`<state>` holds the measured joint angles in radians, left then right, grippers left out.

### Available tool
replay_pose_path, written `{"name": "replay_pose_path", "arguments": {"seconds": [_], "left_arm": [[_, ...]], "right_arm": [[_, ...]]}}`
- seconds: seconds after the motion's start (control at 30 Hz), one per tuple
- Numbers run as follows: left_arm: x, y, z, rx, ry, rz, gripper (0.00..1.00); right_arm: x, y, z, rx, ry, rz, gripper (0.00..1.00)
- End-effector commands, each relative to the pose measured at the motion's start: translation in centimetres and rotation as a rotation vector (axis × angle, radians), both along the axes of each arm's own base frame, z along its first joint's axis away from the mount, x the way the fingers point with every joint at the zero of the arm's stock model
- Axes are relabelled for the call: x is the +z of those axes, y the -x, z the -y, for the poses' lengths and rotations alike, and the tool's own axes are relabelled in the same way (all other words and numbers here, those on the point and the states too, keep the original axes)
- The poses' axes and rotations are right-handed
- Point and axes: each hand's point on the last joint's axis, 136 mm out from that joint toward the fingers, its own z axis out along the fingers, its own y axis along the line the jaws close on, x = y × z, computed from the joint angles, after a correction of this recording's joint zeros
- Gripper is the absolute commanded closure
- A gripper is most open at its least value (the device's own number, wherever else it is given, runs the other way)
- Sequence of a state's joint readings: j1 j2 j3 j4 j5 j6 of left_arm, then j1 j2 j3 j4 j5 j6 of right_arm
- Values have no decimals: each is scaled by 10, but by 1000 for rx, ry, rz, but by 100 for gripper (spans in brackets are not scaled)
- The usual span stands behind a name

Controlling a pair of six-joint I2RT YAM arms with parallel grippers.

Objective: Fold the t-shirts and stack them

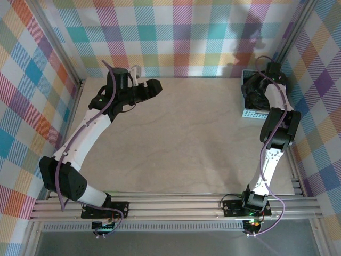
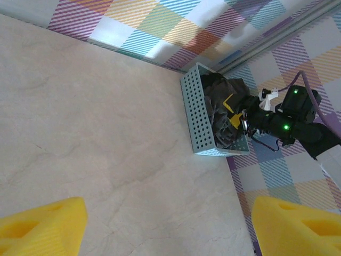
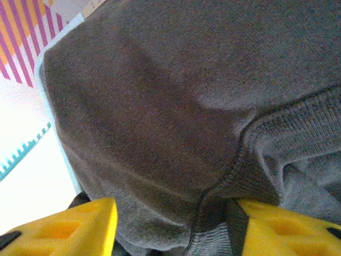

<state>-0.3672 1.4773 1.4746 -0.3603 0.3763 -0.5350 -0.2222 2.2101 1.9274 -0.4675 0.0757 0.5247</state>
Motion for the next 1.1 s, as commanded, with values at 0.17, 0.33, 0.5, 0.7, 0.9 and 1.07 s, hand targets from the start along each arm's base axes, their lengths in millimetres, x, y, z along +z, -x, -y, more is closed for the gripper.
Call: {"name": "replay_pose_path", "arguments": {"seconds": [0.17, 0.33, 0.5, 0.7, 0.9, 1.07], "left_arm": [[26, 19, -5, -5, 4, 75, 22], [28, 22, -9, 7, 7, 80, 22], [32, 24, -10, 15, 20, 88, 23], [37, 26, -11, 10, 11, 93, 25], [30, 24, -9, 9, 19, 77, 26], [32, 24, -8, 13, 36, 77, 27]], "right_arm": [[-5, 3, 0, -15, -66, 3, 62], [-1, 24, 9, -85, -25, -34, 28], [-14, 19, 10, -83, -62, -61, 30], [-10, 1, 1, -47, -111, 20, 82], [67, 16, -27, -19, 50, 220, 100], [150, 37, -55, 4, 167, 395, 100]]}}
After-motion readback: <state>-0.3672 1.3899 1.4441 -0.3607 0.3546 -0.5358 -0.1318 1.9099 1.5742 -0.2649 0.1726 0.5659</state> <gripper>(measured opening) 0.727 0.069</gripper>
